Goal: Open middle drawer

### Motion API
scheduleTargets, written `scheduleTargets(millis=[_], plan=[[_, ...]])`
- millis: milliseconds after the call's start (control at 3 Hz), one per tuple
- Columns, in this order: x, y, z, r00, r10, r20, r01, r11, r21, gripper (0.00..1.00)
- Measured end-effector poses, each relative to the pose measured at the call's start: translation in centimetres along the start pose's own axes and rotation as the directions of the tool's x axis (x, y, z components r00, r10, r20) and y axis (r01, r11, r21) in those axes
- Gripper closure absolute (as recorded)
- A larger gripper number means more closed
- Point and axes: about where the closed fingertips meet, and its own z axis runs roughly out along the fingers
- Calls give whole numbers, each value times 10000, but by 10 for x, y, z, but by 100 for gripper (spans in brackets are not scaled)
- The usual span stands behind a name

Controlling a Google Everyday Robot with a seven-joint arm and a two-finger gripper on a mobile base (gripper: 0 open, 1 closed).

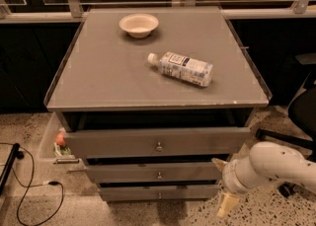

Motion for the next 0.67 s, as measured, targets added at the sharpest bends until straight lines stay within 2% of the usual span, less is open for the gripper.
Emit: scheduleTargets(millis=[333, 667], plan=[[6, -17, 29, 9983, -289, 499, 250, 9968, 761, 0], [13, -30, 49, 9950, -593, 804, 454, 9851, 1656, 0]])
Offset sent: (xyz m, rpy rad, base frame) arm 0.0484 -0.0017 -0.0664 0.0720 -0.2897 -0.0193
